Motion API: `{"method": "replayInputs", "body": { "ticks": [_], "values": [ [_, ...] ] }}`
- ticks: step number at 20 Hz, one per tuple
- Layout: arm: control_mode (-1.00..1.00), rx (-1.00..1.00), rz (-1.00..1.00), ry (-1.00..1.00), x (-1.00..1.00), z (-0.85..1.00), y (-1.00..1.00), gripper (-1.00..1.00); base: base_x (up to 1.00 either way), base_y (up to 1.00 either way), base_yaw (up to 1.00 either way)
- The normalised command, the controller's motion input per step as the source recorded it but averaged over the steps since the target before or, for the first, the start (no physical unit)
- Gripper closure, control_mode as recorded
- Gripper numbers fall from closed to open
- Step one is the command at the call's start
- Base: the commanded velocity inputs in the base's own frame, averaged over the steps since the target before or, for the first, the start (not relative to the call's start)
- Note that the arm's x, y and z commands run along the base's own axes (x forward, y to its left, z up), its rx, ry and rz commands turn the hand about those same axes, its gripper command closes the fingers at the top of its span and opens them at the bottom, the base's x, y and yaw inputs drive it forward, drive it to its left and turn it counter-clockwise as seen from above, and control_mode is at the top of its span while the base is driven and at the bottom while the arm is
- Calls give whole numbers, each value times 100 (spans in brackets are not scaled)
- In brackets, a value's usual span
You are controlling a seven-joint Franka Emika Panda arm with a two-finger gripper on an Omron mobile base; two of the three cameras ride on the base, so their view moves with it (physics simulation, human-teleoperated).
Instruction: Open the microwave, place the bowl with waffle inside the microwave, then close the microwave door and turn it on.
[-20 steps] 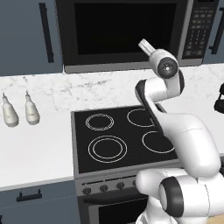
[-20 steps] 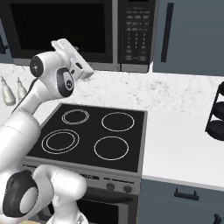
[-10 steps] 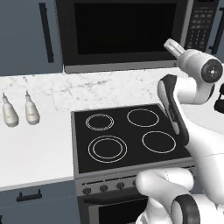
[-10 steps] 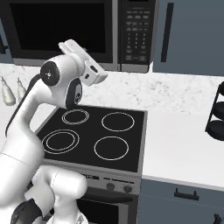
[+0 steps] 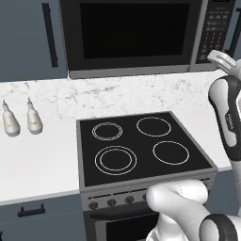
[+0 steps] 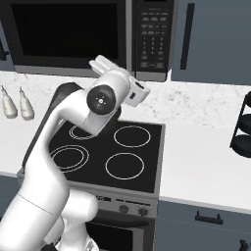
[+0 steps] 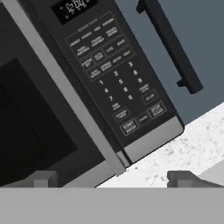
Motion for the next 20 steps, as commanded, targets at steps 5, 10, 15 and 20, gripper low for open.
{"method": "replayInputs", "body": {
  "ticks": [5, 10, 15, 20],
  "values": [
    [-100, -19, 12, 4, -14, 0, -39, -100, 0, 0, 0],
    [-100, -19, 13, 0, 0, -14, -15, -100, 0, 0, 0],
    [-100, -21, 9, -1, 0, -28, -5, -100, 0, 0, 0],
    [-100, -12, 1, -8, 8, -6, 0, -100, 0, 0, 0]
  ]
}}
